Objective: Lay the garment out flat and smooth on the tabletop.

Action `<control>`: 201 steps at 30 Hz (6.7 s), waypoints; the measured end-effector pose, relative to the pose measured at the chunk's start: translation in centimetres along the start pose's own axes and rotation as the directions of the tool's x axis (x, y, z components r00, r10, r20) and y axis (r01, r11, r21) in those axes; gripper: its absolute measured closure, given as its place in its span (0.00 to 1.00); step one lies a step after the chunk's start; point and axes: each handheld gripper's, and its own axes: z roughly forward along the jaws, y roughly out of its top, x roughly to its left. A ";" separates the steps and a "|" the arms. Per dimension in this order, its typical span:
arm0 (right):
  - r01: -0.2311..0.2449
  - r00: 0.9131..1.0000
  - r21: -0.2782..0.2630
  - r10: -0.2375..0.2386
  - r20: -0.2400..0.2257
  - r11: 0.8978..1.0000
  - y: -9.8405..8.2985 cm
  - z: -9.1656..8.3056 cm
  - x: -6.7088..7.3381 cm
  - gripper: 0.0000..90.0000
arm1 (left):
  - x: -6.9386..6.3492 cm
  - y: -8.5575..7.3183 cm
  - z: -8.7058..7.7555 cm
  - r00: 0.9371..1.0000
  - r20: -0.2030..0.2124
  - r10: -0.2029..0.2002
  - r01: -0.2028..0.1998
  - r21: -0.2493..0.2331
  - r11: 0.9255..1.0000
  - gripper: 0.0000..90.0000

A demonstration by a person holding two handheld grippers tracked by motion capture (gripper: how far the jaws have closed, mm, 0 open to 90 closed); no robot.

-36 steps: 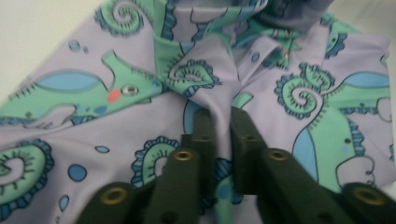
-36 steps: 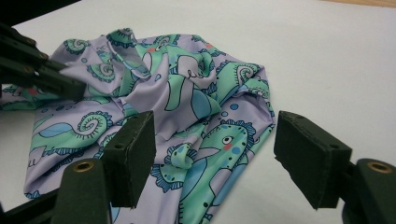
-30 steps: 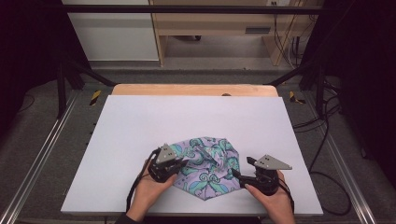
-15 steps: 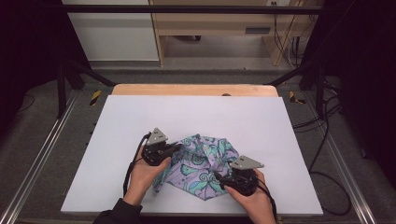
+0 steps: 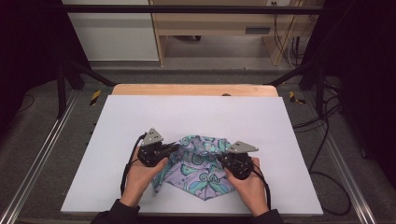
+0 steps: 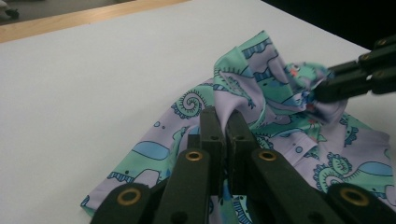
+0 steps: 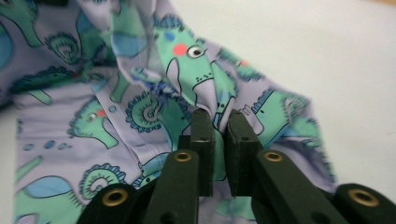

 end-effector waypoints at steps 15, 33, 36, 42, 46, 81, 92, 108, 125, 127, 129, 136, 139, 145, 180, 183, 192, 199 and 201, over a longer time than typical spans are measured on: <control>0.071 0.996 -0.015 -0.072 -0.054 0.997 8.0 -7.2 -2.0 0.95 | -2.2 1.6 -1.7 0.998 0.046 0.037 -0.035 -0.028 0.999 0.98; 0.031 0.995 0.191 -0.012 -0.100 0.981 6.4 8.6 -3.3 0.66 | 2.7 -3.1 1.2 0.996 -0.023 -0.085 0.087 0.097 0.992 0.98; 0.050 0.996 0.143 -0.039 -0.081 0.988 6.6 6.6 -2.9 0.53 | 2.6 -3.2 1.1 0.996 -0.029 -0.082 0.084 0.090 0.992 0.98; 0.091 0.994 0.099 -0.083 -0.077 0.991 5.3 3.1 -1.5 0.41 | 2.4 -3.2 1.0 0.997 -0.036 -0.075 0.078 0.084 0.993 0.98; 0.105 0.992 0.079 -0.098 -0.081 0.991 2.9 1.6 -0.5 0.44 | 2.3 -3.1 0.9 0.997 -0.037 -0.073 0.076 0.076 0.994 0.98; 0.094 0.993 0.077 -0.087 -0.085 0.993 -2.0 -0.9 -2.5 0.54 | 2.1 -3.1 0.6 0.997 -0.040 -0.067 0.069 0.056 0.996 0.98; 0.130 0.990 0.125 -0.122 -0.068 0.984 -1.4 2.1 -2.7 0.75 | 2.2 -3.0 0.4 0.997 -0.038 -0.066 0.068 0.052 0.996 0.98; 0.055 0.998 -0.003 -0.055 -0.036 0.998 1.3 -2.0 -6.5 0.99 | 2.9 -2.1 -1.7 0.994 -0.086 -0.061 0.059 -0.030 0.998 0.99; 0.040 0.998 -0.128 -0.047 -0.047 0.991 5.0 -4.6 -6.8 0.99 | 3.3 3.7 -3.3 0.989 -0.148 0.009 -0.021 -0.080 0.997 0.99; 0.041 0.998 -0.139 -0.048 -0.046 0.989 5.6 -4.8 -7.0 0.99 | 3.3 4.3 -3.2 0.988 -0.155 0.017 -0.030 -0.079 0.996 0.99; 0.042 0.998 -0.141 -0.049 -0.043 0.989 5.9 -5.0 -7.1 0.99 | 3.3 4.6 -3.2 0.986 -0.162 0.023 -0.036 -0.079 0.996 0.99; 0.041 0.998 -0.156 -0.048 -0.039 0.987 6.6 -5.2 -7.4 0.99 | 3.4 5.3 -3.3 0.985 -0.173 0.022 -0.037 -0.086 0.996 0.99; 0.041 0.998 -0.170 -0.048 -0.034 0.985 6.9 -5.5 -7.4 0.99 | 3.3 5.9 -3.5 0.984 -0.176 0.024 -0.042 -0.097 0.994 0.99; 0.051 0.998 -0.200 -0.057 -0.025 0.978 8.3 -6.8 -7.2 0.99 | 3.0 7.5 -4.5 0.981 -0.188 0.044 -0.068 -0.122 0.990 0.99; 0.058 0.998 -0.238 -0.062 -0.010 0.969 11.0 -8.4 -6.8 0.99 | 3.0 9.2 -5.8 0.979 -0.196 0.049 -0.080 -0.155 0.985 0.99; 0.057 0.998 -0.244 -0.060 -0.006 0.968 11.2 -8.5 -6.8 0.99 | 2.9 9.5 -6.1 0.979 -0.197 0.054 -0.086 -0.161 0.983 0.99; 0.064 0.998 -0.275 -0.063 0.011 0.959 12.8 -9.7 -6.7 1.00 | 2.3 11.6 -7.4 0.974 -0.213 0.074 -0.117 -0.196 0.974 0.99; 0.083 0.997 -0.306 -0.077 0.032 0.948 15.1 -11.7 -6.3 1.00 | 1.5 14.3 -9.0 0.967 -0.231 0.108 -0.161 -0.226 0.961 0.99; 0.092 0.996 -0.312 -0.085 0.038 0.945 15.8 -12.3 -6.2 0.99 | 1.2 15.0 -9.6 0.966 -0.233 0.115 -0.170 -0.231 0.958 0.99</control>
